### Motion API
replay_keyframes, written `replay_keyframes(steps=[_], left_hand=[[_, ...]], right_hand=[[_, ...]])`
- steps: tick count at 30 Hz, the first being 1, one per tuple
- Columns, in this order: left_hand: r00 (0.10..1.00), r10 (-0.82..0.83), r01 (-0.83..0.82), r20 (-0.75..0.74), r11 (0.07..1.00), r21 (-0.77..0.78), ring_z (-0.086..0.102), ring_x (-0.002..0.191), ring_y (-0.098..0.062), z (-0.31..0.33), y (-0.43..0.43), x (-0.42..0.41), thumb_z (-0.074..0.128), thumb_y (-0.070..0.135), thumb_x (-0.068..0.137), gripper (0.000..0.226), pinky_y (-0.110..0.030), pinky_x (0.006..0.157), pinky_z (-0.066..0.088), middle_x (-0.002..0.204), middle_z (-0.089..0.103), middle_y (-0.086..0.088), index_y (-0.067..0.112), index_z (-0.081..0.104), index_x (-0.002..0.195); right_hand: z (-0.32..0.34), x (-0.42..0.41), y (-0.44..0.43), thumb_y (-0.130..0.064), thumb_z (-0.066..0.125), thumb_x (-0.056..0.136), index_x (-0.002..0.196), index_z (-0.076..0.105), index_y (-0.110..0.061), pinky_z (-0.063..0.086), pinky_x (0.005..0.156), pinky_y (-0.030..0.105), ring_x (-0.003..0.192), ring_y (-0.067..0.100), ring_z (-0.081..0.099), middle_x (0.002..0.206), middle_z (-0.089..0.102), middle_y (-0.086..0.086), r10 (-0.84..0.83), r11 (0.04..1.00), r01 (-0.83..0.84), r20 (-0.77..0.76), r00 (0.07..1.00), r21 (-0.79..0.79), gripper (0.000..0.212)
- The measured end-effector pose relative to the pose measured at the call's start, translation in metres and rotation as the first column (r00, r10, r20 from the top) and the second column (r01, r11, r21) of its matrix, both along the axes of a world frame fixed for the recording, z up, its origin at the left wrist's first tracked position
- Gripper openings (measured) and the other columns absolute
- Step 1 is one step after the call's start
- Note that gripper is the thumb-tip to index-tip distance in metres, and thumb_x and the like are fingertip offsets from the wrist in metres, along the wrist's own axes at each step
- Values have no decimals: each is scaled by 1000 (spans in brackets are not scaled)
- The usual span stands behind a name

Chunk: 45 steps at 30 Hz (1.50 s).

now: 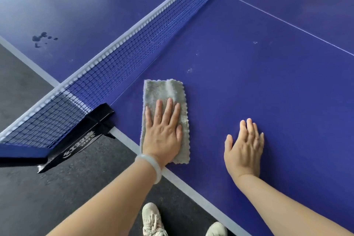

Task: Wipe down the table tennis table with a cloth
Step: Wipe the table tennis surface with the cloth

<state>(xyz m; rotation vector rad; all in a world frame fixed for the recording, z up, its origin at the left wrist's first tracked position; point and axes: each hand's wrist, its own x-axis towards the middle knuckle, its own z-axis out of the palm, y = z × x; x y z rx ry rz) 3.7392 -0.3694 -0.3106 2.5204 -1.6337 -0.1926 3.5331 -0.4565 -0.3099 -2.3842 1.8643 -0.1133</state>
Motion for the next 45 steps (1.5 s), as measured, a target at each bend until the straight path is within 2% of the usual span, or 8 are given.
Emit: replay_keyframes(steps=[8, 14, 20, 25, 29, 35, 41, 45], left_hand=[[843, -537, 537, -17, 843, -26, -3, 152, -17, -5, 19, -11, 30, 45, 100, 62, -49, 122, 3, 164, 5, 10, 33, 10, 157], [994, -108, 108, 21, 994, -2, -2, 152, -15, -4, 5, 66, 23, 48, 100, 61, -49, 122, 6, 164, 7, 11, 34, 5, 157], [994, -105, 105, 10, 994, 11, -6, 151, -14, -5, 5, 65, 23, 48, 100, 62, -49, 122, 7, 164, 3, 12, 35, 3, 157], [995, -96, 96, -24, 995, 7, -8, 151, -13, -4, 6, 63, 23, 48, 99, 62, -49, 122, 8, 164, 2, 12, 34, 5, 157], [996, -85, 85, -30, 996, 3, -9, 151, -14, 0, 5, 60, 21, 47, 100, 61, -49, 122, 6, 164, 0, 12, 33, 7, 157], [978, 205, -206, -33, 978, -16, 1, 152, -27, -4, 42, 22, 29, 40, 99, 62, -54, 120, 11, 165, 9, -6, 21, 18, 156], [904, 422, -421, -68, 907, 22, -20, 149, -23, 0, 15, 69, 17, 40, 101, 64, -38, 120, -15, 162, -18, -11, 19, -9, 156], [925, 372, -372, -81, 928, 17, -21, 149, -18, -1, 9, 86, 13, 39, 101, 64, -35, 121, -11, 162, -19, -8, 16, -12, 155]], right_hand=[[-1, 0, 0, -32, 50, 98, 149, 36, 0, 18, 122, 53, 148, 33, 28, 159, 31, 18, 17, 999, -17, -7, 1000, -40, 61], [-2, 1, 3, -45, 23, 95, 148, 36, 0, 21, 121, 54, 146, 34, 30, 157, 32, 18, 9, 997, -10, -13, 1000, -74, 70], [5, 8, 7, -39, 22, 95, 146, 36, 9, 21, 118, 61, 144, 43, 30, 155, 32, 27, 19, 1000, -19, -64, 998, -9, 71], [17, 37, -15, -12, 65, 87, 145, 40, 9, 20, 116, 66, 143, 44, 32, 154, 35, 27, 236, 968, -248, -221, 946, -30, 67], [14, 97, -13, -28, 42, 102, 157, 18, -6, 4, 124, 50, 153, 27, 10, 165, 12, 12, 244, 968, -240, -54, 968, 72, 63], [-4, 98, -10, -22, 50, 99, 152, 34, -3, 12, 123, 54, 150, 32, 23, 161, 27, 15, 165, 986, -164, 44, 985, -19, 58], [-1, 100, -8, -20, 53, 97, 151, 35, -1, 15, 122, 56, 149, 34, 25, 160, 28, 17, 166, 986, -165, 33, 986, -20, 59], [-2, 101, -7, -23, 39, 100, 150, 36, -1, 15, 122, 56, 149, 34, 26, 159, 29, 18, 159, 987, -158, 28, 987, -34, 55]])
